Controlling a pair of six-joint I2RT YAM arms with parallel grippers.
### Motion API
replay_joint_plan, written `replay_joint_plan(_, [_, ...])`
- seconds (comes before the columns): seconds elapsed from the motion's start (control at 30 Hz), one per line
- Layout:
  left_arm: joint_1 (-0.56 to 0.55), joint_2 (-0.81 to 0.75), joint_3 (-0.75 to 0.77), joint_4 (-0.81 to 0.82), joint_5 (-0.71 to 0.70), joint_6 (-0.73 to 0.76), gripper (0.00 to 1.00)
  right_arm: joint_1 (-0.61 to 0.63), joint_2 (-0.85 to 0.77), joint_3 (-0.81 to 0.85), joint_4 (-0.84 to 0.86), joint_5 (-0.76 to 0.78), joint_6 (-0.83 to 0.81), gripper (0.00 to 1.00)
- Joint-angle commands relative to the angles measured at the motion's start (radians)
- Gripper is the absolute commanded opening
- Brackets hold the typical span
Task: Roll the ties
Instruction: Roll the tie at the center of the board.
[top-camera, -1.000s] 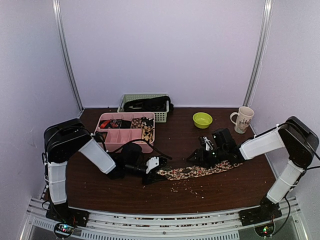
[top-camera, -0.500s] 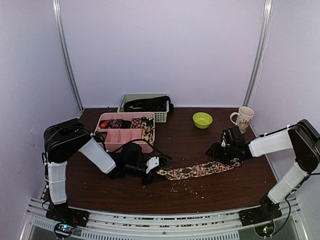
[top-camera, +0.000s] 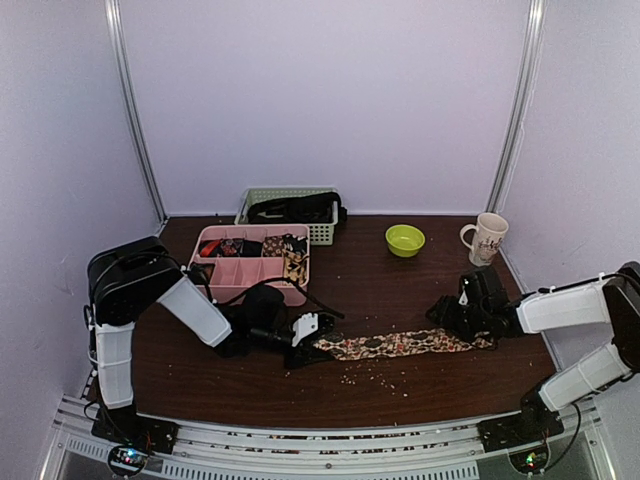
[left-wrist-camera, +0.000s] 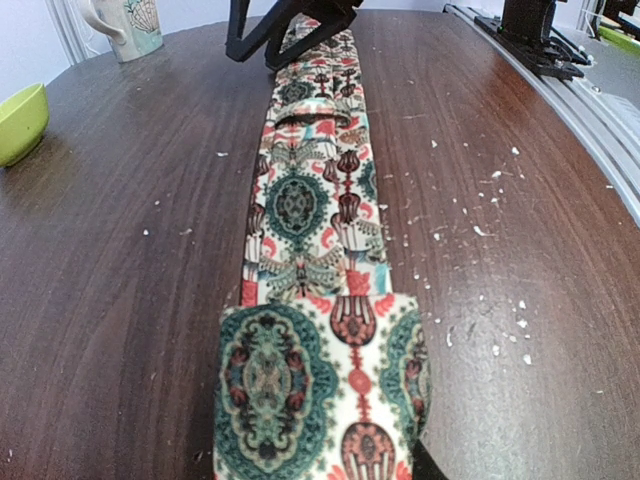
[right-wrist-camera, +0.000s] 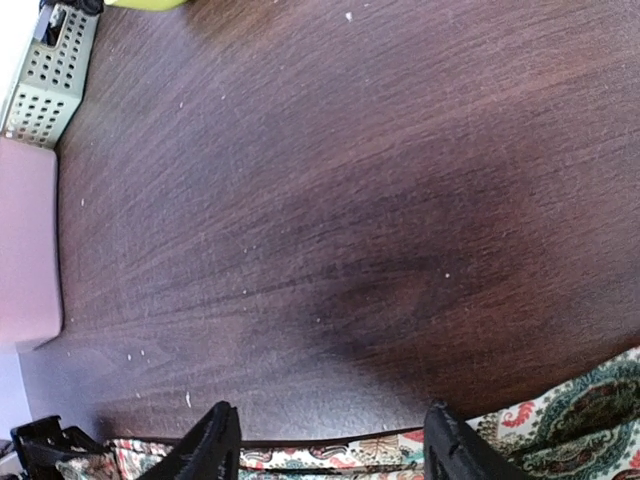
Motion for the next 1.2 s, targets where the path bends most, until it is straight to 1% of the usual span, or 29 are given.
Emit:
replay_joint_plan(0.0, [0.011,0.037,-0.030,-0.135,-0.033,-0.021,0.30,-0.008,-0.062,0.005,-0.017,-0.104,-0.100,0.66])
replay_joint_plan(0.13, [0.011,0.038,-0.031,-0.134,-0.035,-0.023,0.30,0.006,-0.117,-0.022,0.192,-0.304,-0.101,0.70])
replay_joint_plan(0.2, [0.011,0.037,-0.030,-0.132,-0.038,-0.023,0.30,0.049,-0.099,0.008,0.205,-0.361,-0.106,0.68])
replay_joint_plan(0.37, [0.011,0.037,-0.030,-0.131,-0.040,-0.023,0.30,0.246,0.022,0.119,0.202,-0.386,-0.108,0.63])
replay_joint_plan(0.47, [0.012,0.040,-0.033,-0.131,-0.040,-0.023,0.31,0.328,0.112,0.182,0.235,-0.397,-0.093,0.61])
replay_joint_plan(0.63, [0.011,0.040,-0.035,-0.127,-0.042,-0.023,0.31,0.387,0.265,0.276,0.256,-0.409,-0.076,0.55])
replay_joint_plan(0.83, [0.012,0.038,-0.032,-0.126,-0.039,-0.026,0.31,0.408,0.376,0.330,0.272,-0.427,-0.059,0.50])
replay_joint_plan(1.0, [0.012,0.040,-0.029,-0.127,-0.044,-0.026,0.31,0.417,0.413,0.343,0.276,-0.428,-0.053,0.39])
replay_joint_plan(1.07, [0.012,0.040,-0.029,-0.129,-0.046,-0.026,0.31,0.417,0.424,0.346,0.274,-0.429,-0.053,0.30])
replay_joint_plan(1.17, [0.011,0.040,-0.029,-0.128,-0.049,-0.028,0.31,0.417,0.435,0.343,0.260,-0.423,-0.062,0.12])
